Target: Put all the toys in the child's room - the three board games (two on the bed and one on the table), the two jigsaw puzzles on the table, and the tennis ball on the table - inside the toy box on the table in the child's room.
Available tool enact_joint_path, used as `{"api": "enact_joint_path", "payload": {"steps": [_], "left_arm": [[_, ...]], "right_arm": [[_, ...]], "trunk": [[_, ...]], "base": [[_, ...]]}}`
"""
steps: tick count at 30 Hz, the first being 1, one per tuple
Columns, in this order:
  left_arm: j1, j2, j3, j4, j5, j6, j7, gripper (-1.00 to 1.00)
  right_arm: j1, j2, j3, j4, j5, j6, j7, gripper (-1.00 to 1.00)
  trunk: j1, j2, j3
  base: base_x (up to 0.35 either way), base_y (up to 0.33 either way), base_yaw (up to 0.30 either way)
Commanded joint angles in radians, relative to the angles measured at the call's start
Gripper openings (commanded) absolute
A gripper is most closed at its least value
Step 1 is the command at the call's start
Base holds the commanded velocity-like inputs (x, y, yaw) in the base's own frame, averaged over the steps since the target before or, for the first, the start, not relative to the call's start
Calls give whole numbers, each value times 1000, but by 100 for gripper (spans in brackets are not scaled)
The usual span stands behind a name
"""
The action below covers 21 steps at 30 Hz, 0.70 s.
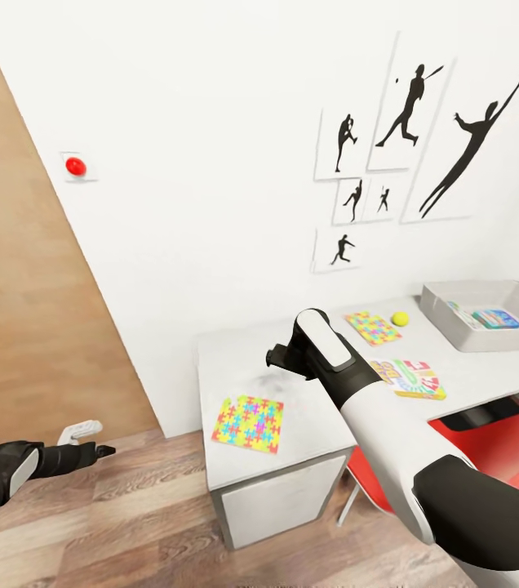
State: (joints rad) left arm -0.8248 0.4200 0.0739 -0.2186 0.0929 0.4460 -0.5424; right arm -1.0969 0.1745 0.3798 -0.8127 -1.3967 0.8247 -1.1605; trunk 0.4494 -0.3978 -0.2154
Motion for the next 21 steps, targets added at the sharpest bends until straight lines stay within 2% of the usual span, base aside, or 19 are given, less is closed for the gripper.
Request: {"api": "enact_joint_path", "payload": {"steps": [1, 7, 21], "left_arm": [[-1, 0, 6, -1, 7, 11, -1, 100], [-1, -2, 6, -1, 7, 12, -2, 100], [-1, -3, 6, -1, 8, 13, -2, 100]], "right_arm": [[-1, 0, 1, 0, -7, 7, -9, 100], [-1, 0, 2, 0, -8, 7, -7, 100], [-1, 0, 5, 0, -8, 7, -7, 100]], "trunk": [[1, -2, -4], [1, -2, -13], [1, -2, -34]], "base": [[41, 0, -147], [31, 0, -140], [-51, 45, -101]]}}
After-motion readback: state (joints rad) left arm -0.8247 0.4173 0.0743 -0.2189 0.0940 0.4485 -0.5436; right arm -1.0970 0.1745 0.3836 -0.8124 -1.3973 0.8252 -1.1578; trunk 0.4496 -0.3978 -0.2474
